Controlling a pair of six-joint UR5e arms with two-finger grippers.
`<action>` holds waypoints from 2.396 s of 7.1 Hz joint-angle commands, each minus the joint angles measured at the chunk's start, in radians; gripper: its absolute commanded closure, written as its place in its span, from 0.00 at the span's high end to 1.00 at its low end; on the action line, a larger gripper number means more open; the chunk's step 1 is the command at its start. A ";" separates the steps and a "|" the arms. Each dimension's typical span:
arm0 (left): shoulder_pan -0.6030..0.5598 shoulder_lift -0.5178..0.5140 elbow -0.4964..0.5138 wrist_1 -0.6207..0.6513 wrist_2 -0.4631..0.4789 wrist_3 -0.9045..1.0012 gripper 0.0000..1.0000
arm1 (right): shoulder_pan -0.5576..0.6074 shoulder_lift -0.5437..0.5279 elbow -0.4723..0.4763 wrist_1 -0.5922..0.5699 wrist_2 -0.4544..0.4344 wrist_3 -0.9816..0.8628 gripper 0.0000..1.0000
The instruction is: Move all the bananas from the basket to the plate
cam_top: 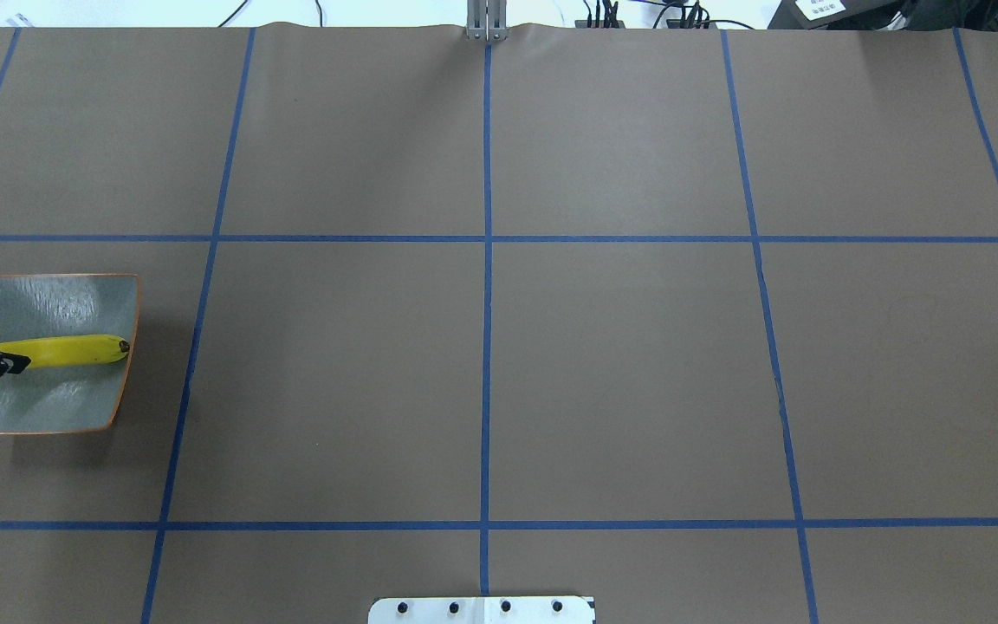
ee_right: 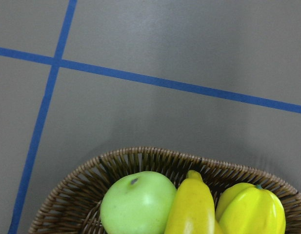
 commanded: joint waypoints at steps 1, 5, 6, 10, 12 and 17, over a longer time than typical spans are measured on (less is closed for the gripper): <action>-0.006 0.001 -0.007 -0.003 -0.001 0.000 1.00 | -0.001 -0.007 -0.010 0.011 -0.001 0.004 0.79; -0.006 0.001 -0.014 -0.003 0.001 0.000 1.00 | -0.003 -0.056 -0.013 0.043 -0.003 -0.010 0.69; -0.007 0.001 -0.015 -0.003 0.001 0.000 1.00 | -0.003 -0.056 -0.015 0.043 -0.001 -0.010 0.40; -0.007 0.005 -0.014 -0.003 0.001 0.000 1.00 | -0.001 -0.049 0.075 0.045 0.011 -0.009 0.00; -0.007 -0.001 -0.011 0.000 -0.002 0.000 1.00 | -0.001 -0.041 0.158 0.037 0.016 0.022 0.00; -0.004 -0.103 -0.014 0.005 -0.012 -0.129 1.00 | -0.101 0.080 0.295 0.054 0.276 0.421 0.00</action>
